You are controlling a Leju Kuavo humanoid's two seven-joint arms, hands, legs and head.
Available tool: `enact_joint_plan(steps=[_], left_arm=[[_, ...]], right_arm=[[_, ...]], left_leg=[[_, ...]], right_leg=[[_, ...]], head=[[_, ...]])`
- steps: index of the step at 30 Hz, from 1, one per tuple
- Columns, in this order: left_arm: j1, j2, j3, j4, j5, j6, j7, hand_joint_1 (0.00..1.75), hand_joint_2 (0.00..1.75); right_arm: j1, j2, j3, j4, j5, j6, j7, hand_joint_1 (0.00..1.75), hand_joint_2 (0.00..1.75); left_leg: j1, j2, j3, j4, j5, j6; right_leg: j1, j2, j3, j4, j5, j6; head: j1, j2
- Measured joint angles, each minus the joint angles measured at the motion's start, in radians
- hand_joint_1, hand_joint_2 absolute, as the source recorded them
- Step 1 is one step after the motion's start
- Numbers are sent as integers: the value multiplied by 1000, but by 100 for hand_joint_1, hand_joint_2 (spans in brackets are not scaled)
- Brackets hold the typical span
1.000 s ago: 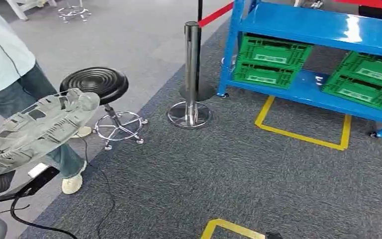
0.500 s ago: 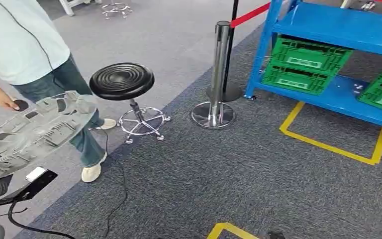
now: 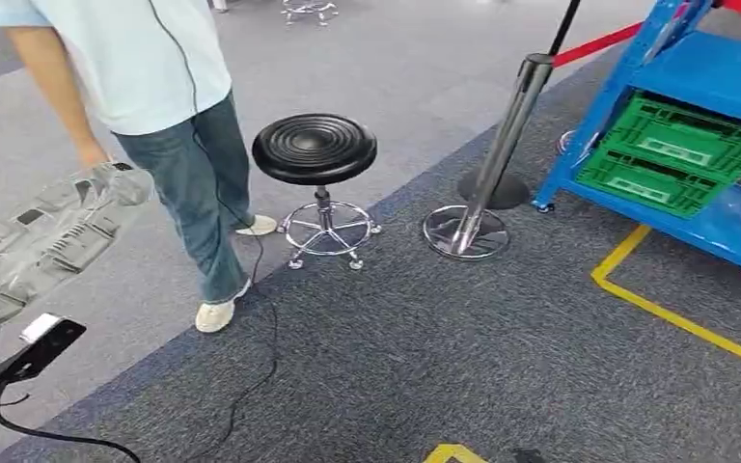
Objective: Take the parts from the cabinet and place them on the table.
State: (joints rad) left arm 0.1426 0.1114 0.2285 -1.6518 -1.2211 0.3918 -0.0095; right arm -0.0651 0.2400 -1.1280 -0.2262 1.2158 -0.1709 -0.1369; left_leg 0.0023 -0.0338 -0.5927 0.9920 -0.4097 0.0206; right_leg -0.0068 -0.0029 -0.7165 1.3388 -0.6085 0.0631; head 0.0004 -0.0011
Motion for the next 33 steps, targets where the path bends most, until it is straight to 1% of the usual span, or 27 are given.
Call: enact_joint_plan(steps=[1, 2, 3, 4, 5, 6, 7, 9, 10, 11, 12, 14, 15, 16, 17, 19, 20, 21, 22, 25, 26, 27, 29, 30, 31, 32, 33], left_arm=[[0, 1, 2, -1, 2, 0, 0, 175, 175], [0, 3, 5, -2, 6, 1, -1, 175, 175], [-1, 6, 10, -5, 10, 2, -1, 175, 175], [-3, 11, 16, -11, 14, 2, -2, 175, 175], [-8, 14, 19, -15, 19, 3, -2, 175, 175], [-17, 21, 24, -19, 22, 3, -1, 175, 175], [-23, 27, 30, -25, 27, 4, -1, 175, 175], [-25, 39, 45, -34, 31, 3, -1, 175, 175], [-24, 47, 50, -39, 32, 3, -1, 175, 175], [-26, 49, 54, -41, 32, 3, -1, 175, 175], [-32, 52, 58, -41, 34, 2, -1, 175, 175], [-37, 54, 63, -42, 40, 2, -1, 175, 175], [-37, 55, 66, -42, 43, 2, -1, 175, 175], [-36, 56, 68, -42, 47, 2, -1, 175, 175], [-36, 58, 69, -42, 51, 2, -2, 175, 175], [-36, 63, 79, -42, 63, 2, -3, 175, 175], [-36, 63, 85, -42, 71, 3, -5, 175, 175], [-43, 64, 90, -43, 80, 5, -8, 175, 175], [-42, 63, 93, -44, 90, 8, -10, 175, 175], [-41, 68, 118, -45, 112, 11, -19, 175, 175], [-40, 69, 122, -49, 115, 11, -21, 175, 175], [-43, 71, 124, -51, 118, 11, -21, 175, 175], [-45, 71, 128, -52, 124, 14, -21, 175, 175], [-44, 71, 132, -52, 124, 14, -21, 175, 175], [-44, 71, 135, -52, 127, 14, -21, 175, 175], [-45, 71, 138, -52, 135, 14, -22, 175, 175], [-45, 71, 140, -52, 138, 14, -23, 175, 175]], right_arm=[[1, 0, 0, 0, 0, 0, 0, 0, 0], [0, 0, 0, 0, 0, 0, 0, 0, 0], [-1, 0, 0, 0, 0, 0, 0, 0, 0], [-2, 0, 0, 0, 0, 0, -1, 0, 0], [-2, 0, 0, 0, 0, 0, -1, 0, 0], [-2, 0, 0, 0, 0, 0, -2, 0, 0], [-4, 0, 1, 0, 0, 1, -2, 0, 0], [-4, 0, 1, 0, -1, 1, -3, 0, 0], [-4, 2, 1, 0, -1, 5, -3, 0, 0], [-4, 2, 1, 0, -1, 8, -3, 0, 0], [-4, 2, 1, 0, -1, 10, -3, 0, 0], [-3, 2, 1, 0, -1, 10, -3, 0, 0], [-2, 2, 1, 0, -1, 10, -3, 0, 0], [-2, 2, 1, 0, -1, 10, -3, 0, 0], [-3, 2, 1, 0, -1, 10, -3, 0, 0], [-4, 2, 1, 0, -1, 10, -3, 0, 0], [-4, 2, 1, 0, -1, 10, -3, 0, 0], [-4, 2, 1, 0, -1, 10, -3, 0, 0], [-5, 2, 1, 0, -2, 9, -3, 0, 0], [-4, 2, 1, 0, -2, 10, -3, 0, 0], [-5, 2, 1, 0, -2, 10, -4, 0, 0], [-4, 2, 1, 0, -2, 10, -5, 0, 0], [-3, 2, 2, 0, -2, 10, -5, 0, 0], [-2, 2, 2, 0, -2, 10, -5, 0, 0], [-1, 2, 2, 0, -2, 10, -5, 0, 0], [0, 2, 2, 0, -2, 10, -5, 0, 0], [-1, 2, 2, 0, -2, 10, -5, 0, 0]], left_leg=[[-1, -12, 2, 0, 0, 0], [-2, -24, 4, 1, -2, 1], [-2, -35, 7, 1, -3, 0], [-1, -45, 12, 1, -5, -3], [0, -53, 11, 2, -7, -7], [-5, -64, 5, 8, -10, -12], [1, -72, 1, 4, -5, -20], [8, -87, -1, -1, -2, -33], [8, -83, -1, 4, -7, -38], [3, -39, -9, 25, -22, -42], [3, -5, -41, 88, -60, -47], [6, 19, -124, 250, -132, -55], [8, 21, -156, 307, -145, -58], [10, 22, -161, 311, -133, -59], [13, 24, -143, 272, -99, -61], [15, 45, -56, 107, -14, -64], [15, 91, -9, 26, 11, -66], [9, 102, -2, 2, -2, -59], [10, 85, -5, 4, -1, -47], [7, 56, -6, 0, 1, -26], [10, 50, -5, -1, 2, -18], [10, 42, -5, -1, 2, -11], [8, 24, -6, 0, 1, -5], [6, 14, -6, 0, 0, -3], [5, 3, -6, 0, 0, -3], [5, -11, -6, 1, 0, -3], [5, -22, -5, 1, 0, -3]], right_leg=[[1, 0, -4, -9, 21, -3], [2, 3, 13, -63, 66, -7], [3, 11, 50, -151, 121, -13], [2, 30, 92, -247, 171, -17], [0, 70, 114, -303, 181, -21], [-5, 71, 136, -329, 171, -22], [1, 64, 133, -323, 171, -22], [8, 50, 135, -323, 171, -33], [-1, 37, 142, -336, 177, -41], [0, 30, 146, -339, 177, -45], [1, 21, 147, -340, 176, -51], [3, -1, 148, -340, 172, -55], [3, -11, 148, -339, 171, -55], [2, -21, 150, -339, 169, -54], [2, -29, 152, -339, 167, -52], [0, -45, 162, -339, 161, -46], [5, -52, 168, -339, 156, -39], [13, -59, 167, -332, 147, -32], [16, -65, 164, -334, 146, -29], [10, -89, 179, -341, 140, -15], [7, -51, 168, -321, 125, -7], [5, -20, 141, -265, 91, -6], [5, -2, 57, -93, 14, -6], [5, -1, 18, -22, -9, -6], [6, 0, -1, 1, -3, -8], [6, 1, 7, -31, 30, -10], [5, 2, 31, -90, 70, -13]], head=[[0, 0], [0, 0], [0, 0], [1, 0], [0, 0], [-1, 0], [0, 0], [0, 0], [-1, 0], [-5, 0], [-10, 0], [-8, 0], [-9, 0], [-9, 0], [-8, 0], [-8, 0], [-10, 0], [-13, 0], [-6, 0], [-8, 0], [-5, 0], [-2, 0], [0, 0], [-1, 0], [0, 0], [0, 0], [0, 0]])
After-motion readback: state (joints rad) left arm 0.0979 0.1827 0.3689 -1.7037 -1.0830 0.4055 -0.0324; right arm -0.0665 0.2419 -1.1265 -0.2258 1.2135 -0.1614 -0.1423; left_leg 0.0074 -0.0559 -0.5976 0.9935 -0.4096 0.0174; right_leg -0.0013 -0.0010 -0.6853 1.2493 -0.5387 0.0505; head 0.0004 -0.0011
